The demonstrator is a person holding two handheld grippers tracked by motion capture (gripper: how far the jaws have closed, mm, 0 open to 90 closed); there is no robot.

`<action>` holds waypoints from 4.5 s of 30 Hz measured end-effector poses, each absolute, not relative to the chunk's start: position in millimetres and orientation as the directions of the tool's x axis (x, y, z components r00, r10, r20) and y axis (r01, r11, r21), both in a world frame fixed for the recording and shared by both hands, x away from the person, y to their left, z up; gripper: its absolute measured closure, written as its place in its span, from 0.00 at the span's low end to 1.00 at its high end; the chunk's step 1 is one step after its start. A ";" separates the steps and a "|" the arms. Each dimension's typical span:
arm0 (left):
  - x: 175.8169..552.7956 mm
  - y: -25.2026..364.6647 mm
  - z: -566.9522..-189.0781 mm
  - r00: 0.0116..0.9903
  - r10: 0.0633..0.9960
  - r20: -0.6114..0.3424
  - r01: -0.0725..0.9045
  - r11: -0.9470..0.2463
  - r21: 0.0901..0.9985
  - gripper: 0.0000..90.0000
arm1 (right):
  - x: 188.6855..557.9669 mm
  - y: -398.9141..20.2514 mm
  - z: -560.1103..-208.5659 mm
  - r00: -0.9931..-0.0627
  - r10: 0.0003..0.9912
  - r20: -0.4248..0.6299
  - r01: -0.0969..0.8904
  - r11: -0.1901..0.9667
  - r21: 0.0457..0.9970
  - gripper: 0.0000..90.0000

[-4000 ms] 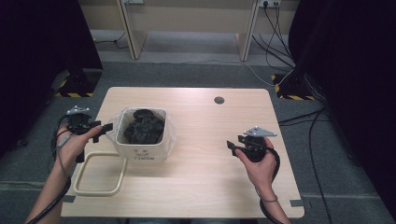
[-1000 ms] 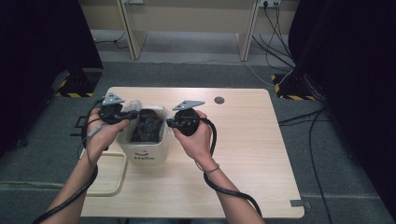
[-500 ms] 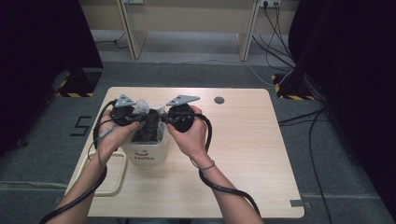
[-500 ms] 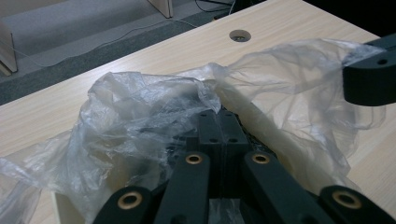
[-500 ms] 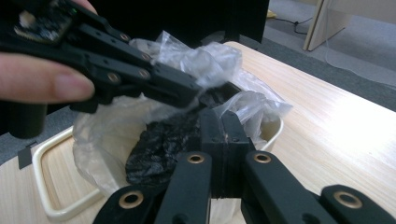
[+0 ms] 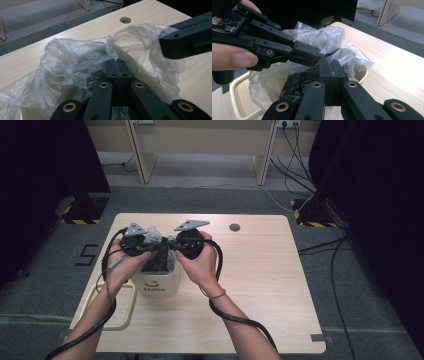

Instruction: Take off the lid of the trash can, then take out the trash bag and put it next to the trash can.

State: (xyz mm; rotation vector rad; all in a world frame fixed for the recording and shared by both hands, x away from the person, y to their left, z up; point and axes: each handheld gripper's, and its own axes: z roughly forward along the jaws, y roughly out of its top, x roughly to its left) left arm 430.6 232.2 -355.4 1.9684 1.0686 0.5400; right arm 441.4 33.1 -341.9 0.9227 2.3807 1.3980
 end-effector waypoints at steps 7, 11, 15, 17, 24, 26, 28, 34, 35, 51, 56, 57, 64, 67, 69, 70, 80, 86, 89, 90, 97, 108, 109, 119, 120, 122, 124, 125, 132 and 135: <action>432.3 234.1 -354.1 0.548 0.836 -0.020 0.489 -0.301 0.819 0.99 | 445.5 30.6 -344.0 -0.770 0.626 0.121 0.414 0.346 0.842 1.00; 433.0 234.3 -355.0 0.545 0.838 -0.024 0.494 -0.297 0.817 0.99 | 448.1 27.7 -343.7 -0.764 0.633 0.126 0.421 0.341 0.841 1.00; 432.1 233.5 -354.8 0.546 0.837 -0.026 0.491 -0.295 0.819 1.00 | 449.3 26.9 -343.7 -0.760 0.637 0.126 0.426 0.342 0.838 1.00; 431.5 233.6 -354.5 0.548 0.836 -0.025 0.490 -0.296 0.820 0.99 | 451.2 27.4 -344.3 -0.757 0.641 0.127 0.429 0.341 0.836 1.00; 431.6 235.5 -353.0 0.546 0.837 -0.033 0.489 -0.287 0.824 0.99 | 455.0 30.8 -345.3 -0.749 0.648 0.139 0.446 0.338 0.829 1.00; 431.9 234.6 -353.3 0.547 0.837 -0.032 0.489 -0.288 0.823 1.00 | 455.6 31.2 -345.6 -0.748 0.649 0.141 0.449 0.339 0.826 1.00; 432.3 233.0 -354.5 0.548 0.836 -0.037 0.492 -0.286 0.822 0.99 | 456.9 31.3 -345.4 -0.746 0.651 0.141 0.451 0.338 0.826 1.00; 430.9 228.4 -357.5 0.555 0.831 -0.034 0.491 -0.294 0.820 0.99 | 459.5 31.6 -343.4 -0.741 0.655 0.146 0.459 0.336 0.823 1.00; 430.9 227.6 -358.0 0.557 0.830 -0.033 0.489 -0.296 0.821 1.00 | 459.6 32.3 -343.1 -0.742 0.654 0.148 0.460 0.336 0.822 1.00; 422.8 218.8 -361.9 0.586 0.810 -0.009 0.472 -0.333 0.816 0.99 | 463.3 46.0 -341.6 -0.741 0.640 0.203 0.498 0.320 0.806 0.97; 420.4 215.8 -362.0 0.601 0.799 -0.004 0.463 -0.345 0.816 0.99 | 467.6 46.3 -344.2 -0.731 0.636 0.247 0.529 0.300 0.794 0.90; 420.1 215.3 -362.1 0.602 0.798 -0.003 0.462 -0.345 0.817 0.99 | 468.2 46.5 -344.4 -0.729 0.635 0.254 0.536 0.299 0.790 0.86; 418.2 212.9 -362.7 0.609 0.794 0.001 0.459 -0.353 0.815 0.99 | 471.8 49.2 -346.7 -0.711 0.639 0.293 0.577 0.291 0.763 0.77; 417.6 212.8 -362.9 0.608 0.794 0.001 0.459 -0.353 0.815 0.99 | 473.6 51.2 -347.3 -0.706 0.642 0.300 0.589 0.296 0.752 0.77; 416.8 212.6 -362.6 0.608 0.794 0.005 0.455 -0.354 0.817 0.99 | 475.3 51.6 -348.1 -0.701 0.645 0.303 0.596 0.296 0.747 0.77; 416.3 212.4 -362.4 0.609 0.793 0.008 0.453 -0.356 0.817 0.99 | 475.9 51.8 -348.4 -0.699 0.646 0.306 0.599 0.297 0.743 0.77; 413.7 212.7 -362.2 0.614 0.789 0.019 0.447 -0.367 0.816 0.99 | 479.3 55.6 -350.1 -0.693 0.650 0.312 0.619 0.314 0.720 0.87; 413.0 213.5 -363.5 0.613 0.790 0.022 0.445 -0.368 0.817 0.99 | 478.9 57.1 -352.4 -0.703 0.649 0.290 0.610 0.340 0.716 1.00; 411.6 215.3 -363.6 0.610 0.792 0.008 0.445 -0.352 0.823 0.96 | 477.0 57.6 -352.2 -0.711 0.655 0.256 0.584 0.347 0.734 1.00; 410.8 215.9 -363.1 0.609 0.793 0.007 0.443 -0.347 0.827 0.93 | 476.3 57.7 -351.9 -0.712 0.658 0.244 0.577 0.351 0.737 1.00; 406.7 222.8 -358.3 0.590 0.807 0.031 0.420 -0.339 0.842 0.73 | 474.8 55.2 -351.1 -0.713 0.663 0.228 0.547 0.324 0.772 1.00; 394.2 231.8 -358.6 0.598 0.801 0.029 0.381 -0.316 0.869 0.52 | 472.8 52.0 -353.4 -0.712 0.669 0.214 0.515 0.289 0.807 1.00; 393.2 232.6 -358.6 0.597 0.802 0.029 0.377 -0.312 0.872 0.51 | 472.4 51.9 -353.1 -0.712 0.670 0.212 0.511 0.286 0.811 1.00; 380.0 247.7 -359.5 0.601 0.799 -0.016 0.344 -0.241 0.907 0.43 | 468.8 50.8 -353.2 -0.715 0.671 0.197 0.479 0.265 0.837 1.00; 379.0 250.0 -360.1 0.600 0.800 -0.017 0.343 -0.238 0.909 0.42 | 468.7 50.7 -353.7 -0.718 0.668 0.193 0.471 0.263 0.842 1.00; 376.9 254.8 -361.4 0.594 0.804 -0.019 0.343 -0.232 0.910 0.42 | 467.9 50.3 -354.0 -0.716 0.670 0.196 0.468 0.252 0.847 1.00; 374.7 259.7 -362.7 0.588 0.808 -0.027 0.349 -0.224 0.910 0.41 | 467.5 49.9 -354.3 -0.717 0.668 0.198 0.464 0.246 0.851 1.00; 373.6 262.2 -363.3 0.584 0.811 -0.031 0.352 -0.219 0.910 0.41 | 467.2 50.0 -354.4 -0.716 0.669 0.198 0.463 0.243 0.852 1.00; 365.5 276.8 -365.7 0.557 0.830 -0.037 0.358 -0.200 0.912 0.41 | 465.9 51.3 -353.9 -0.720 0.670 0.183 0.441 0.237 0.866 1.00; 360.0 282.2 -365.1 0.551 0.834 -0.033 0.351 -0.196 0.916 0.40 | 464.9 51.3 -353.1 -0.719 0.674 0.171 0.426 0.232 0.874 1.00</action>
